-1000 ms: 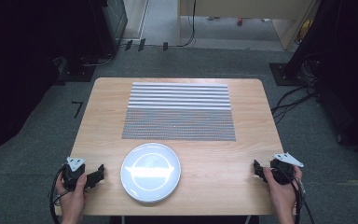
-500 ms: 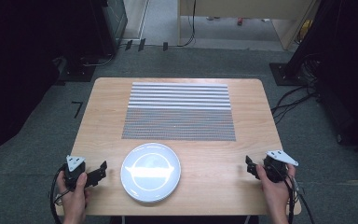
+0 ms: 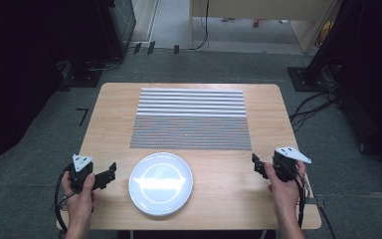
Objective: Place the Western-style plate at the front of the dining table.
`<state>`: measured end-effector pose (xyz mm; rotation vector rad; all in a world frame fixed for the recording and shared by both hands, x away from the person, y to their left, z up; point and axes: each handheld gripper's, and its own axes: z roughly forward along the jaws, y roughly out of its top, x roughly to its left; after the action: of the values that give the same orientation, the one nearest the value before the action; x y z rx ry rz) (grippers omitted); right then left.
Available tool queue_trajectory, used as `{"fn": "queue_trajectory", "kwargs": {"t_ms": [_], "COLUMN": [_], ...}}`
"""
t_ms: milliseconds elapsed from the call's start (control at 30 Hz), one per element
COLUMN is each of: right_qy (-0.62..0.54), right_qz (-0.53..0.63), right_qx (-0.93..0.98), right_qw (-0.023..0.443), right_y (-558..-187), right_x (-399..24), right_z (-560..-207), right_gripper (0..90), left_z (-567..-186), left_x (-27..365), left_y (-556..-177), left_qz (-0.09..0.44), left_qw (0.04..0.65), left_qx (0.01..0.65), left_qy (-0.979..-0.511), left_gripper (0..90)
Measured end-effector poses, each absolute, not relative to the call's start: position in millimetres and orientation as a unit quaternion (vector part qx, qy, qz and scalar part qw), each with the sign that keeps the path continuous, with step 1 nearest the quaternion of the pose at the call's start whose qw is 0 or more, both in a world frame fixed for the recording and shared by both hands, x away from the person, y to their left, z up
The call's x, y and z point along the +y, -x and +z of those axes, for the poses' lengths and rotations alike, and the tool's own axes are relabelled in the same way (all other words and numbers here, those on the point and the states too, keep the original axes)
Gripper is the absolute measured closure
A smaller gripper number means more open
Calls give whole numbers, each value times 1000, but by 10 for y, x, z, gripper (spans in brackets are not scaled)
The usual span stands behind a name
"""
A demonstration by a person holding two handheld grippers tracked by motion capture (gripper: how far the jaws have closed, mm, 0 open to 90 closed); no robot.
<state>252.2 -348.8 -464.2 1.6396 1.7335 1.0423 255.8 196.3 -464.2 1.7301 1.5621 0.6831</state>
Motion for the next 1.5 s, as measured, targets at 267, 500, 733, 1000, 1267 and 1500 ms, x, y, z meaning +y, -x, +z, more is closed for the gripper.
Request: {"fn": "queue_trajectory", "kwargs": {"t_ms": [267,500,733,1000,1267,1500], "right_qy": [-591,-569,-552,-528,-518,-501], "right_qz": [403,419,427,438,458,456], "right_qx": [644,659,676,695,694,707], "right_qw": [269,257,237,213,203,202], "right_y": [-2675,-2750,-2729,-2676,-2642,-2605], "right_x": [-3275,-3084,-2953,-2655,-2441,-2210], "right_z": [-4444,-4386,-4412,-4440,-4481,-4550], "right_gripper": [150,150,150,163,221,246], "left_z": [-4597,-4649,-4665,-4631,-4608,-4594], "left_x": [1887,1892,1848,1741,1686,1653], "left_y": [-2656,-2625,-2567,-2481,-2485,-2484], "left_qz": [259,255,252,246,213,182], "left_qw": [362,360,363,372,393,401], "left_qx": [606,605,603,587,582,584], "left_qy": [-659,-663,-664,-676,-679,-682], "left_gripper": [137,137,135,131,104,141]}}
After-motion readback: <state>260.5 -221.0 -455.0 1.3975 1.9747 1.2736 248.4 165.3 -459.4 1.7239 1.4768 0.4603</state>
